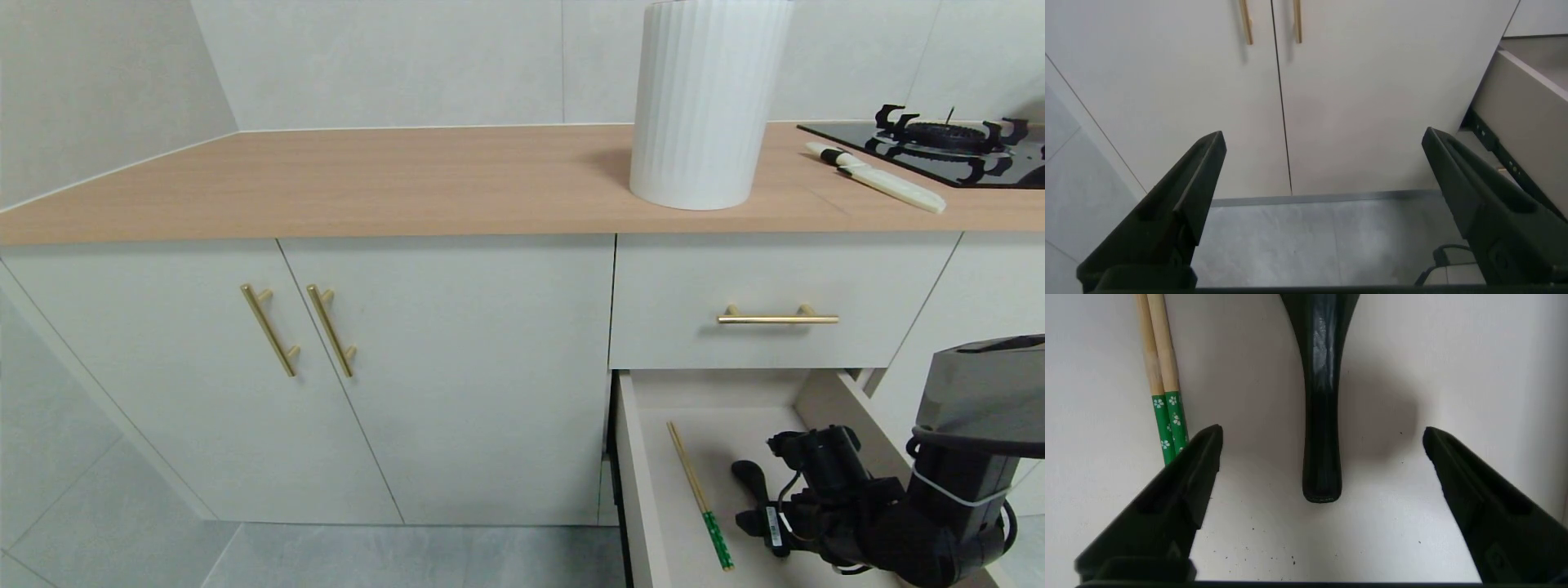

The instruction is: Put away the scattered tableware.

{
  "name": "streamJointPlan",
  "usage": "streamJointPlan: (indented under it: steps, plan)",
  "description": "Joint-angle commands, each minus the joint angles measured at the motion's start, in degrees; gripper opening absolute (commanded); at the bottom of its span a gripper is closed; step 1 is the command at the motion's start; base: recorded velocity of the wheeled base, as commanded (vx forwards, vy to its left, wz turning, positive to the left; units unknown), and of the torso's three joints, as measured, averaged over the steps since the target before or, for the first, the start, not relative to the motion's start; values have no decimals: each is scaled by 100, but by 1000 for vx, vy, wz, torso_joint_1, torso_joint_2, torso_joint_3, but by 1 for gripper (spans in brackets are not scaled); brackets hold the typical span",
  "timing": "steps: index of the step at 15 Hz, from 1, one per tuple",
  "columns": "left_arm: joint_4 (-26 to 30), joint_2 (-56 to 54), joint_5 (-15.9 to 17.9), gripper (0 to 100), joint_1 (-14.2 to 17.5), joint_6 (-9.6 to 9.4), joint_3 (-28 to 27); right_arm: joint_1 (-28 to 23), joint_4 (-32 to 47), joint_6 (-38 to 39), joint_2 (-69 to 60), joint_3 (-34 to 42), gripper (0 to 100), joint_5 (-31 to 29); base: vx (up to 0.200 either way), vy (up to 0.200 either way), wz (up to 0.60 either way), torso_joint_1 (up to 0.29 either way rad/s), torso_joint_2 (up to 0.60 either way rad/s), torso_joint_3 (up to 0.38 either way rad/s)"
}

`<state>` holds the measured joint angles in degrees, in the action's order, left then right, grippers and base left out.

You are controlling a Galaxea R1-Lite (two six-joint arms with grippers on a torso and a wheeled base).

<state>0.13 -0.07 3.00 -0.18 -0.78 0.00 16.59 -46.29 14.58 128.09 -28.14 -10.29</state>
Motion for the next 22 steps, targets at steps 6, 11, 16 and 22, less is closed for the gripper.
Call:
streamJointPlan:
  steps: [6, 11, 16, 22]
  plan:
    - [-5, 7, -1, 100, 1, -1, 0, 2, 85, -25, -961, 98, 100, -122, 0, 0, 0, 0, 0, 0]
    - [-5, 7, -1, 100, 1, -19, 0, 28, 1992, -52, -3114, -227, 100, -79, 0, 0, 0, 0, 0, 0]
    - [-5, 7, -1, 100, 1, -10, 0, 424, 4348, -52, -4714, -983, 100, -35, 0, 0, 0, 0, 0, 0]
    - [-5, 7, -1, 100, 1, -10, 0, 688, 5226, -52, -5241, -1256, 100, -35, -200, 0, 0, 3, 4, 2]
